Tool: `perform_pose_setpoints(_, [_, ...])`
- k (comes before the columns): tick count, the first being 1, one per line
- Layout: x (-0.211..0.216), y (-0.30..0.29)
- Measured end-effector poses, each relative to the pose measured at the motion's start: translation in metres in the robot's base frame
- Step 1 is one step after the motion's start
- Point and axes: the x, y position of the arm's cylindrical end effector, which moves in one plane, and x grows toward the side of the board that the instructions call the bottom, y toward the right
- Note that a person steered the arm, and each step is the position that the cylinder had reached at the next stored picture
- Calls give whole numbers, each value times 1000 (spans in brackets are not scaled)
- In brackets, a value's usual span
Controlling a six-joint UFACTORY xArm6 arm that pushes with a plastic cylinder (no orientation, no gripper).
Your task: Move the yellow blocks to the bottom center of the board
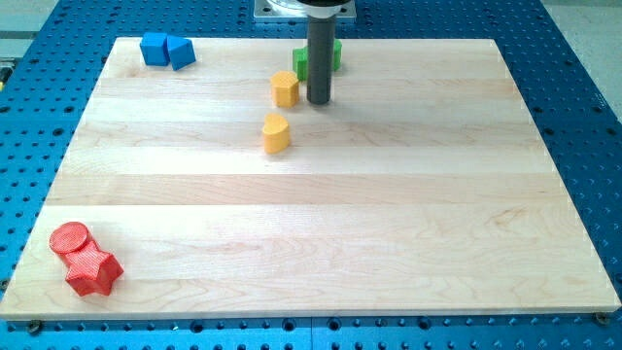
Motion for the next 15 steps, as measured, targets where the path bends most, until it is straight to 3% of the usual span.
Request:
perform_pose_setpoints(3, [-54,-16])
perform_pose_setpoints(4, [-36,-44])
perform_pose_setpoints(8, [138,-39])
perform_pose_setpoints(9, [138,-34])
perform_pose_setpoints(10, [87,-35])
perform_pose_setpoints(11, [92,6])
perform_pose_setpoints(13, [194,7])
perform_pose_setpoints(14, [220,8])
perform_pose_setpoints(15, [147,8])
